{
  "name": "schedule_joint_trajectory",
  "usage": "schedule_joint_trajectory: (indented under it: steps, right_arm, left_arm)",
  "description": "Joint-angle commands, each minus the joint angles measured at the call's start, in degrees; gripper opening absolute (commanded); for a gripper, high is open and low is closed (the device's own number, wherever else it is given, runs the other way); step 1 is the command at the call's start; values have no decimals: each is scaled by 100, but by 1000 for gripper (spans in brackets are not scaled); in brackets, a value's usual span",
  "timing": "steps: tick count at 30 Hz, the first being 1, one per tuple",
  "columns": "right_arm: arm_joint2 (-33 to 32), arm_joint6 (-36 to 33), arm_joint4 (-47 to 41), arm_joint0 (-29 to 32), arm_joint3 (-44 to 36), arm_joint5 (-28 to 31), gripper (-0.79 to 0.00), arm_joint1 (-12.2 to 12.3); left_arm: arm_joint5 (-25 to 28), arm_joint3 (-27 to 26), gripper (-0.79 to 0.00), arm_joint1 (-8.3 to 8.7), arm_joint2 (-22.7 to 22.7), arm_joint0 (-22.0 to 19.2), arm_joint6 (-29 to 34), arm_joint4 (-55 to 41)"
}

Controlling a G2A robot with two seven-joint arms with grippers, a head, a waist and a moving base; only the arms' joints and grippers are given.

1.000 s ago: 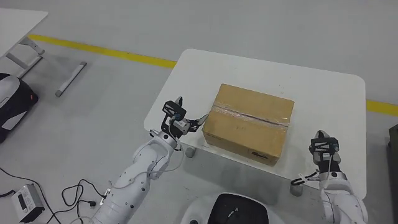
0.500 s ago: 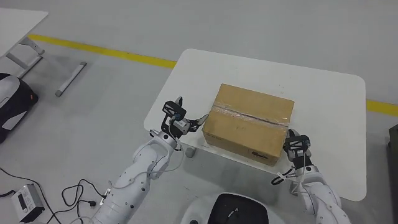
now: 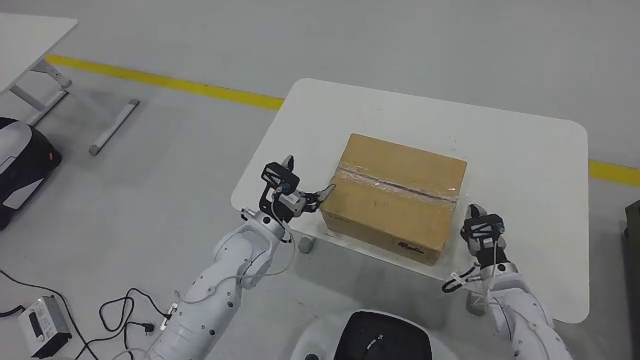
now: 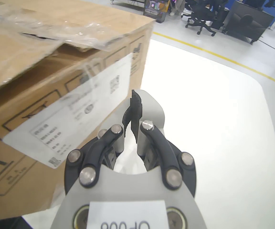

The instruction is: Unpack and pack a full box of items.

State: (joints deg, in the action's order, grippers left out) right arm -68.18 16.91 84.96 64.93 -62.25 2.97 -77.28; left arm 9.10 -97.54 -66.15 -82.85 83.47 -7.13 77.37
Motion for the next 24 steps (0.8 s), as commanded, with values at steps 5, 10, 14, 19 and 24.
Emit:
schedule_joint_trajectory:
  steps: [5,10,14,19,24]
  right_arm:
    - [-595,-33,16,458,-499,43,-785,159]
    - [-914,-75,-38,773,-923,-24,-785,228]
    - [-1053,-84,-106,953,-1169,-67,-785,251]
    - [-1138,-84,-146,1106,-1324,-94,-785,265]
    - [-1161,-48,-170,1227,-1370,-106,-785,269]
  left_arm:
    - [574,-635,0,10,216,-56,125,237]
    - [896,-1007,0,-6,726,-232,393,842]
    - [784,-1032,0,-64,1333,-420,663,1455]
    - [759,-1029,0,-102,1561,-495,765,1418]
    - [759,-1029,0,-102,1561,-495,765,1418]
